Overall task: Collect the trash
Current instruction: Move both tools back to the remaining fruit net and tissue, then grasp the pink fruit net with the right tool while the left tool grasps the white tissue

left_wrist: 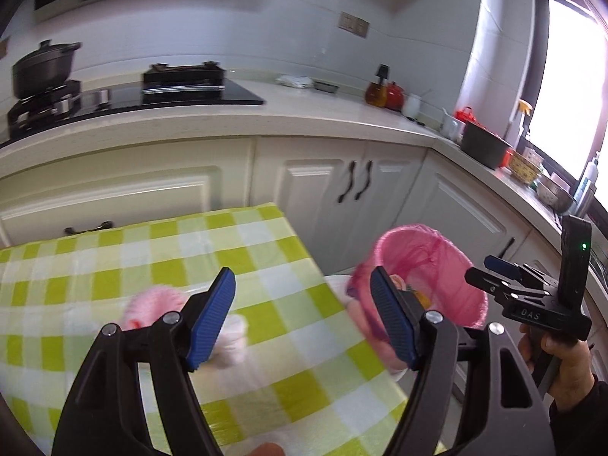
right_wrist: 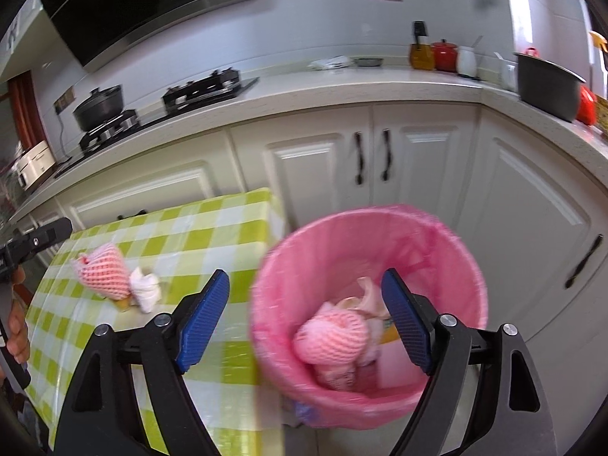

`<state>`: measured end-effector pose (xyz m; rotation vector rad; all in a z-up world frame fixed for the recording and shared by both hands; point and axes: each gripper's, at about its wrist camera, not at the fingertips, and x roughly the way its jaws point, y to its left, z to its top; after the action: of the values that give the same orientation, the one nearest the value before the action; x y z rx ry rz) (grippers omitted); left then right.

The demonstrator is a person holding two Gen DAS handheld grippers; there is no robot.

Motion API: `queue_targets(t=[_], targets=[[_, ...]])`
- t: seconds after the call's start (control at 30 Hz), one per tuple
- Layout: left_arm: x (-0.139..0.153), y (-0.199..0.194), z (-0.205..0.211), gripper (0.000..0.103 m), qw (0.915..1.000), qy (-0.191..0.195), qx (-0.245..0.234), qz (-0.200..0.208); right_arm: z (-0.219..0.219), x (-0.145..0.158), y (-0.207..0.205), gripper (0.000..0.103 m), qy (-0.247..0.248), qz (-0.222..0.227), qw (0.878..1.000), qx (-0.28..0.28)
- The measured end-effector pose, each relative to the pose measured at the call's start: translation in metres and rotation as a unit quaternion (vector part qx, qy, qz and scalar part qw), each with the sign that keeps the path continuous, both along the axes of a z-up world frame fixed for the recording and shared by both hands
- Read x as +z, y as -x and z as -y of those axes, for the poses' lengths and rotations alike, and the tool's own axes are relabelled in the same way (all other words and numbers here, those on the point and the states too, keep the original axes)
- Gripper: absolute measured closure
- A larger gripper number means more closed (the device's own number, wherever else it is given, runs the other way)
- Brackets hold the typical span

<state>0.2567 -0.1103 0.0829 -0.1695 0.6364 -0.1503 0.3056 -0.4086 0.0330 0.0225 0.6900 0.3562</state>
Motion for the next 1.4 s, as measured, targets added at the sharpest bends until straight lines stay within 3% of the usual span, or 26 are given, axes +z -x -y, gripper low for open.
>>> queue_targets(t=[0.23, 0.53, 0.93, 1.4], targets=[[-0.001, 0.029, -0.079, 0.032, 0.9984, 0.005, 0.057, -0.004, -0.052, -0.005, 0.012, 0.022, -0.005, -0.007, 0.999, 0.031], [-0.014, 0.047, -0.147, 0.032, 0.9944, 0.015, 0.103, -0.017, -0.122, -0.007, 0.026, 0.018, -0.006, -0.013, 0.997, 0.076], [-0.063, 0.041, -0.191, 0.033, 0.9899, 0.031, 0.123, -0.064, -0.197, -0.018, 0.031, 0.018, -0.005, -0.029, 0.991, 0.131], [-0.104, 0.024, -0.207, 0.034, 0.9887, 0.039, 0.107, -0.097, -0.254, -0.026, 0.015, 0.018, -0.032, -0.052, 0.989, 0.138]])
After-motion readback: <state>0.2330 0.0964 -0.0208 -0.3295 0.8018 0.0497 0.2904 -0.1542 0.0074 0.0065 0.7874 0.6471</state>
